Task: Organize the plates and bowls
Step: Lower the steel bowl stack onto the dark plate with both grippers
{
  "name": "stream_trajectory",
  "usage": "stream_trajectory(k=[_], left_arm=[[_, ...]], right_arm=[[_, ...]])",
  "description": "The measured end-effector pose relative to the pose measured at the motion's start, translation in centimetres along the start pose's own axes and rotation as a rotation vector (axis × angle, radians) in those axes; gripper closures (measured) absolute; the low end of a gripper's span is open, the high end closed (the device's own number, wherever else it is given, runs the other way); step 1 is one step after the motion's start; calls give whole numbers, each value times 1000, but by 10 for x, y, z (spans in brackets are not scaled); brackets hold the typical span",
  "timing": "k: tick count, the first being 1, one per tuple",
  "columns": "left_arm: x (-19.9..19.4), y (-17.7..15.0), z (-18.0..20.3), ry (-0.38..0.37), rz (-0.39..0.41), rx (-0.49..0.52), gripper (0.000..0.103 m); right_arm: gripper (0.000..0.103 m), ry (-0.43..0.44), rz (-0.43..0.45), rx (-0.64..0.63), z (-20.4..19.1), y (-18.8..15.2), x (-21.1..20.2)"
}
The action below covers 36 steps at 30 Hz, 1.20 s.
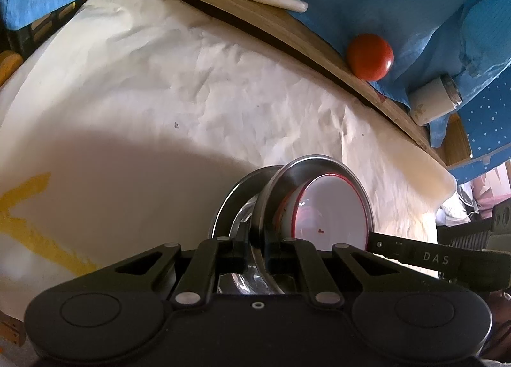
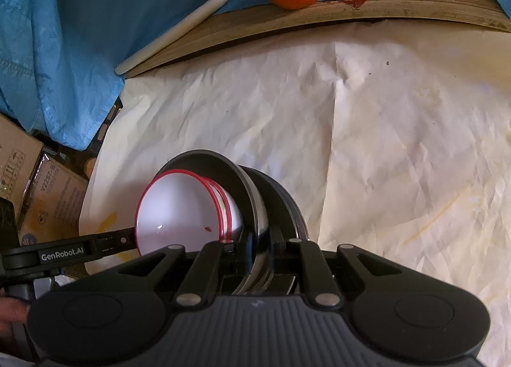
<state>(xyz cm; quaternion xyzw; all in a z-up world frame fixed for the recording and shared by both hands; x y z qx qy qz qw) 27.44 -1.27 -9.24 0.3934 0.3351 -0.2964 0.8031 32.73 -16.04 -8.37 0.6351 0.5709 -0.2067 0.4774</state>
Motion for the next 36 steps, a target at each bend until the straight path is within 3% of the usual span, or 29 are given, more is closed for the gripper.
stream_trajectory(k=[36], left_arm=[[1,-7,0,29,-48,-17,96]], right_arm=[[90,12,-62,-18,2,-10,1]])
Point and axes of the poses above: each gripper's, at about its wrist camera, not at the fingertips, and x roughly the way its jaws point, z to its right, y to its top, the point moved 8 cm from there along x, roughly the way its jaws point, and after that the axes turned 9 degrees about z, right-handed, at the moved point
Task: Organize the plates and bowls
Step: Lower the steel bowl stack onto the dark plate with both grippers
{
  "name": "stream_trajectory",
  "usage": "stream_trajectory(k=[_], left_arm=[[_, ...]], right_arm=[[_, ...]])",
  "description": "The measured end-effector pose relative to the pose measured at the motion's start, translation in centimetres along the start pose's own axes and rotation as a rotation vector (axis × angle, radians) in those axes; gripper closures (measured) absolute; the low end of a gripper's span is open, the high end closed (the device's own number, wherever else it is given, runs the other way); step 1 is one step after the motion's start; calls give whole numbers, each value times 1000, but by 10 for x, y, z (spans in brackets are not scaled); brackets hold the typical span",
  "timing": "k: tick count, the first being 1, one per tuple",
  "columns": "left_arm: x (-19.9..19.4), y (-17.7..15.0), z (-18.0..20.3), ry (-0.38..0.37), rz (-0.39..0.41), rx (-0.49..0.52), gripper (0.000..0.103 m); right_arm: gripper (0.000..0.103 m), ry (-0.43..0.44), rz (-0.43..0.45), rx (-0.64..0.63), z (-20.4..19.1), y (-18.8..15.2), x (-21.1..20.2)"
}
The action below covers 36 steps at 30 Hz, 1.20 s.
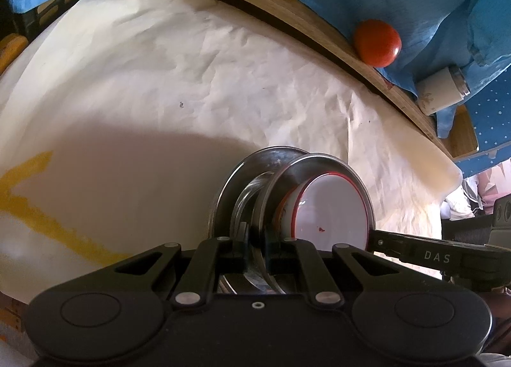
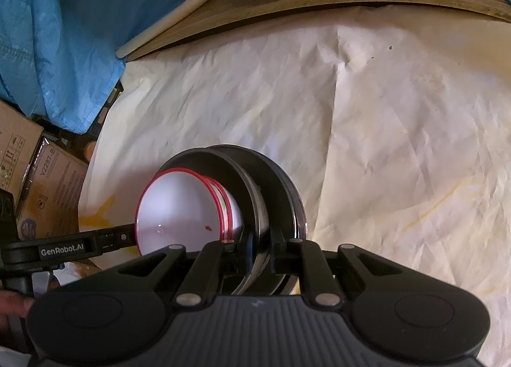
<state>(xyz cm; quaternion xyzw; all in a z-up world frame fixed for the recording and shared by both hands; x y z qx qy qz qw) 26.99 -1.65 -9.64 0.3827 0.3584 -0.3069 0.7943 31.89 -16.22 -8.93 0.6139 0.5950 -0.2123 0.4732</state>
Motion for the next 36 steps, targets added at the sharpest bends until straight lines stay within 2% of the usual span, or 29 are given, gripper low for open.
stream_trajectory(k=[36], left_arm=[[6,0,-7,9,-29,-30,96]], right_arm=[[89,-1,-32,28,2,-3,8]])
Point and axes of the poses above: each gripper's, at about its wrist camera, not at the fingertips, and x roughly the way its jaws point, z to its right, y to its top, the point moved 8 cm from there along x, roughly the way its jaws point, and after that the axes turned 9 degrees about z, right-handed, at the moved point
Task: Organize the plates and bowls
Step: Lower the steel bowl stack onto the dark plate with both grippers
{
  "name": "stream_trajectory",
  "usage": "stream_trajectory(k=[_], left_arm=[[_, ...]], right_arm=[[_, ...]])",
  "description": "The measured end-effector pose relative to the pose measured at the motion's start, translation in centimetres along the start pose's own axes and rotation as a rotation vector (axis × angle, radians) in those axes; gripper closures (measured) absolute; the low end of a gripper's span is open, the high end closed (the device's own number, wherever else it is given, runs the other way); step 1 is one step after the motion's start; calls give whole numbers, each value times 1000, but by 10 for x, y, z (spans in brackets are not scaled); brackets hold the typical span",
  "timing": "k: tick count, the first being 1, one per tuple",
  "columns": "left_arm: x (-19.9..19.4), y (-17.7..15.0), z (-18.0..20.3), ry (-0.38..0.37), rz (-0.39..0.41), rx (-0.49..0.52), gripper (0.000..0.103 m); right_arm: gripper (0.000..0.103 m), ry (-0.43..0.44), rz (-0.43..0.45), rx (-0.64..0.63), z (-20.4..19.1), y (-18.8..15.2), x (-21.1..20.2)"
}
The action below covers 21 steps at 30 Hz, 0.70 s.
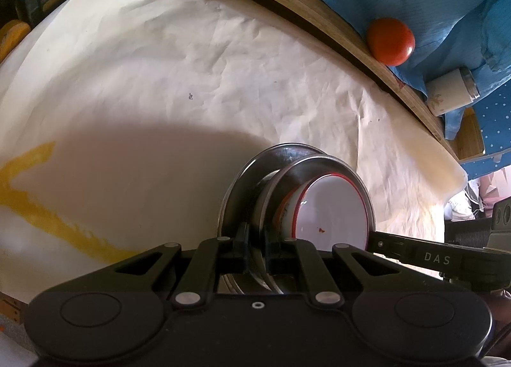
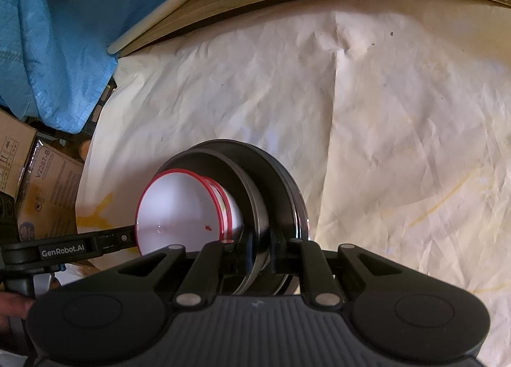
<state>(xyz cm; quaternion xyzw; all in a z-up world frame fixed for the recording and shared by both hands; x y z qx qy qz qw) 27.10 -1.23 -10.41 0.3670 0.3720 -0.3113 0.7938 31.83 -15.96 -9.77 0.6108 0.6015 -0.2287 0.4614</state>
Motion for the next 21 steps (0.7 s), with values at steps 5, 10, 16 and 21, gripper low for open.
stream_trajectory(k=[5,10,16,21], left_arm=[[0,0,0,0,1,0,95],[1,0,-1,-2,3,-9,95],[2,0,-1,10,4,-3,90],[-1,3,-3,34,19,14,79]], right_arm=[[89,3,-2,5,2,0,1],[90,6,-5,8,3,-1,2],[89,5,-4,7,4,0,1],[87,-2,2,14,5,0,1]])
Point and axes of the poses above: each gripper's, at about its wrist camera, not at the fingertips, and x roughly the way its jaws point, z to its right, y to its top, the point moved 8 cm from there along x, roughly the way its jaws point, and after that the axes turned 9 degrees about z, right-handed, at the moved point
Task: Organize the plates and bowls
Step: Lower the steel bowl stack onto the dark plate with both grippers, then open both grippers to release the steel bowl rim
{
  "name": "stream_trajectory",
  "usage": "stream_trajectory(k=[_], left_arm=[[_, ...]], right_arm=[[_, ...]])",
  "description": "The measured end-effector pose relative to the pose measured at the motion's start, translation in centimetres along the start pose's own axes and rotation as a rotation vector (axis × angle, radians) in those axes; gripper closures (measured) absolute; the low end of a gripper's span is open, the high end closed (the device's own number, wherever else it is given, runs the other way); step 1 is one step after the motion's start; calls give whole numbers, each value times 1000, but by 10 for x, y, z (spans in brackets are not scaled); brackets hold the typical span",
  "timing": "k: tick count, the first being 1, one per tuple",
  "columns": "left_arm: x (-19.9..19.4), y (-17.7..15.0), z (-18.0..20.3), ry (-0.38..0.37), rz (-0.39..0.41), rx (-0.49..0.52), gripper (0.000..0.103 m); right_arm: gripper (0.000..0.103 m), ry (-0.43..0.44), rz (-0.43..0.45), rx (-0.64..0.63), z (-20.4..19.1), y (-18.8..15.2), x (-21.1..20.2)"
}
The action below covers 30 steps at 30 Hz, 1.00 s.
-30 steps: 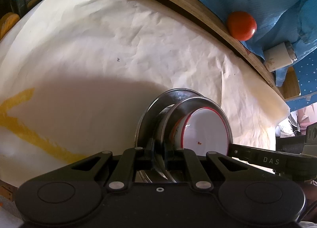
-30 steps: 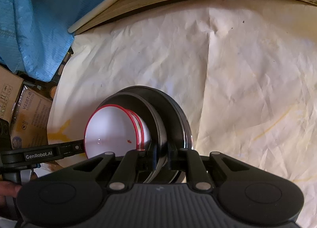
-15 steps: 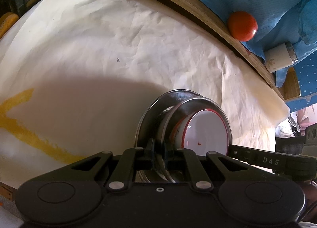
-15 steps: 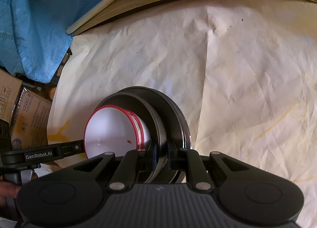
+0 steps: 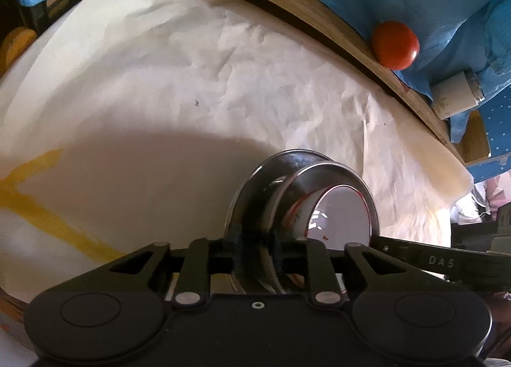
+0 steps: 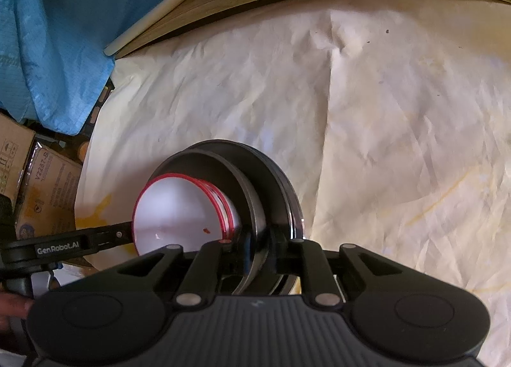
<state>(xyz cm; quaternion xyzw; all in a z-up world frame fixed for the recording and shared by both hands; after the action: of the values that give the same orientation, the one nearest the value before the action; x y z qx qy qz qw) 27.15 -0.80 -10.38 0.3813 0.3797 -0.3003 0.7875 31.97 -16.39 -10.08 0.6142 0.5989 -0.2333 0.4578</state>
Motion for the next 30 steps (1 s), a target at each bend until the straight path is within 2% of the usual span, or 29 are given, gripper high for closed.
stream_trajectory(k=[7,10,11,13,20,26,28,30], left_arm=[[-1,1,-1,5,6,12,76],[-2,2,-1,4,14,12,75],[-3,2,-2,6,18,14,73],[-5,4,-3,38,29,30,51],[-8,6,-5,46,44,38,48],[-12,10,-6,52,64,44,36],[-12,12,-6,50,67,48,34],[-13,14,-6,49,67,56,32]], right_arm=[[87,-8,10,4,0,1,-2],[83,-13,31,5,1,3,-5],[82,-11,35,6,2,3,-6],[81,-10,38,8,2,3,-7],[81,-13,43,11,2,3,-9],[79,-16,59,18,2,2,-13],[70,-39,76,15,3,3,-17],[51,-53,95,17,4,5,-20]])
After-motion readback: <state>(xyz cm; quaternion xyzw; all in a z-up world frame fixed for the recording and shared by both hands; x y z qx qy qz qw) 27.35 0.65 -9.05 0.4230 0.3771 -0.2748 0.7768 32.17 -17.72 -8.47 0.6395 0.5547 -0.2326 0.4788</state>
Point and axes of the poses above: each gripper's, at about its wrist camera, not at the fingertips, and x roughly the way its jaws point, z to its right, y to its top, the point moved 8 cm from there along x, roughly the way its jaws point, and after that the axes turned 9 degrees about z, right-handed, at the moved point
